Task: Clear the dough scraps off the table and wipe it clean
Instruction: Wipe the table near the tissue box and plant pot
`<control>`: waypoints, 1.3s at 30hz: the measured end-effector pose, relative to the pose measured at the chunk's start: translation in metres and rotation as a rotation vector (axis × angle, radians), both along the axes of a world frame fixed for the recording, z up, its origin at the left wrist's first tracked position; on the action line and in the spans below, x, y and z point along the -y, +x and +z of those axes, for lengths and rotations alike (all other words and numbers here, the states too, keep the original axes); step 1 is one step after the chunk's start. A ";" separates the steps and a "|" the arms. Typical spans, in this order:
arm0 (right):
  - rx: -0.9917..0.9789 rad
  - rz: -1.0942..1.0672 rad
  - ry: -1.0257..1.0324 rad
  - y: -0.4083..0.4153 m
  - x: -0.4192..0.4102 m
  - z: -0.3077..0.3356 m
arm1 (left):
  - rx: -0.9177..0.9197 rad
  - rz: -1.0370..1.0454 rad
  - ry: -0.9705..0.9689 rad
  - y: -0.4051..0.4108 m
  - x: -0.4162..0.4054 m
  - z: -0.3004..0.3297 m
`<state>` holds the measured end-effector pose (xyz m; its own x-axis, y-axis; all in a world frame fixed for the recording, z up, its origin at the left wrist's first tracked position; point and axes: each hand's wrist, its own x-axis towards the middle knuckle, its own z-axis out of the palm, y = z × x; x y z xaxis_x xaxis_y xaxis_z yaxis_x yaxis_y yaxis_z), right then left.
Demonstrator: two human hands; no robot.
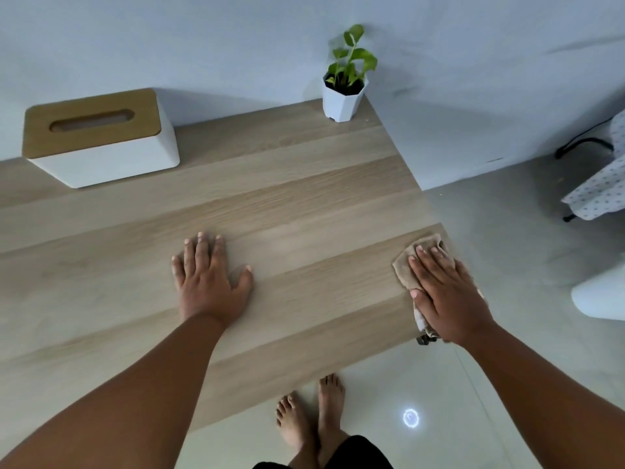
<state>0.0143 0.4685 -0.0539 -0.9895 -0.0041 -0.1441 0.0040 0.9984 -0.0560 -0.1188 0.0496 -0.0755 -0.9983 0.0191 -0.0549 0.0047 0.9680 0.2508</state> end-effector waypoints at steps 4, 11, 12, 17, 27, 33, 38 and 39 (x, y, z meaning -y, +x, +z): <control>0.016 -0.130 -0.112 -0.009 0.015 0.011 | 0.021 0.014 0.049 -0.001 0.000 0.006; -0.075 -0.222 -0.370 -0.049 0.063 0.039 | 0.053 -0.019 0.034 -0.013 0.008 0.024; -0.064 -0.215 -0.385 -0.057 0.067 0.041 | 0.055 -0.025 0.032 -0.017 0.010 0.026; -0.104 -0.219 -0.529 -0.111 0.083 0.049 | 0.072 -0.049 0.019 -0.032 0.023 0.029; -0.184 -0.465 -0.803 -0.234 0.080 0.044 | 0.017 -0.028 0.012 -0.075 0.050 0.016; -0.240 -0.616 -0.969 -0.304 0.057 0.033 | -0.017 0.009 -0.012 -0.107 0.055 0.004; -0.343 -0.623 -1.138 -0.352 0.041 0.017 | -0.061 0.026 -0.050 -0.110 0.056 -0.009; -0.353 -0.620 -1.152 -0.360 0.039 0.014 | -0.071 0.028 -0.047 -0.110 0.056 -0.010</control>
<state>-0.3453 0.4297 -0.0398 -0.8561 0.5067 -0.1015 0.2441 0.2234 -0.9437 -0.2290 -0.0069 -0.0856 -0.9998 -0.0102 0.0156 -0.0068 0.9787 0.2053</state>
